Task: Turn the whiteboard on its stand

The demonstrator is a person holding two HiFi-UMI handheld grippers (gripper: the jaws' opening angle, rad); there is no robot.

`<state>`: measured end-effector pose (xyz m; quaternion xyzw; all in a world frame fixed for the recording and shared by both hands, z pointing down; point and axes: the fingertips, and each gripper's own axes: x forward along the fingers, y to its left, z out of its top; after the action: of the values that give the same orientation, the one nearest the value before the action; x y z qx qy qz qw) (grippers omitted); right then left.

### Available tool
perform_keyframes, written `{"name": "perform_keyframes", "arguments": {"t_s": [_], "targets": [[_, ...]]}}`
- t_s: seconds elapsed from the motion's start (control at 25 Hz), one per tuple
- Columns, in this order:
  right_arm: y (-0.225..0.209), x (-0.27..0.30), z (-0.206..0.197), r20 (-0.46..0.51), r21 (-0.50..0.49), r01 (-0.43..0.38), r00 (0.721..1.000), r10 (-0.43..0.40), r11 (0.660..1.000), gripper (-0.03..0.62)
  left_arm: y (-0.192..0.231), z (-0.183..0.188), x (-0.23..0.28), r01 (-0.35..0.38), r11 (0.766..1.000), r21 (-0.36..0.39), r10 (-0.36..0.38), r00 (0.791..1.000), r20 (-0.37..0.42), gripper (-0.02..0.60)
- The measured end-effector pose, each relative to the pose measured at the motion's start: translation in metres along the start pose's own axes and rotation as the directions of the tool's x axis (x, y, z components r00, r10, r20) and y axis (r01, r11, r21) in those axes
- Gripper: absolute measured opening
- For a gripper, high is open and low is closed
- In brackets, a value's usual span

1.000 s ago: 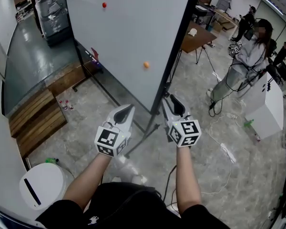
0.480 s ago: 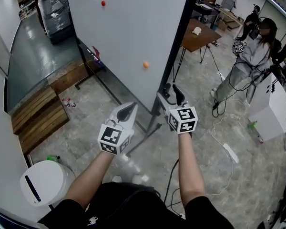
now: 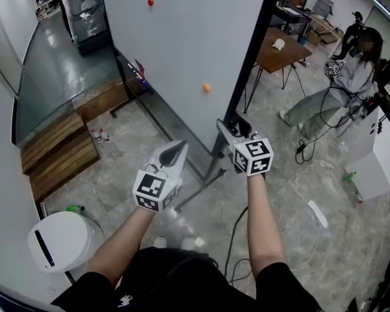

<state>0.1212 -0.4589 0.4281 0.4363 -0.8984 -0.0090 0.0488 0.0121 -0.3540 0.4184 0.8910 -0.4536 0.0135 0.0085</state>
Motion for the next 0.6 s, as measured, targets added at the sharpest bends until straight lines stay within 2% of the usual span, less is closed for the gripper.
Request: {"name": "perform_keyframes", "arguments": {"t_s": [0.44,0.6], "targets": [[0.001,0.002,0.002,-0.022,-0.03,-0.106,0.994,0.106,0.994,0.201,0.008,-0.005,-0.017,-0.045,0.999,0.007,0.045,0.999,-0.015,0.003],[0.0,0.001,0.003,-0.028,-0.023,-0.112,0.993,0.111,0.993,0.201,0.006,-0.008,-0.02,-0.044,0.999,0.003,0.045,0.999,-0.018,0.003]]}}
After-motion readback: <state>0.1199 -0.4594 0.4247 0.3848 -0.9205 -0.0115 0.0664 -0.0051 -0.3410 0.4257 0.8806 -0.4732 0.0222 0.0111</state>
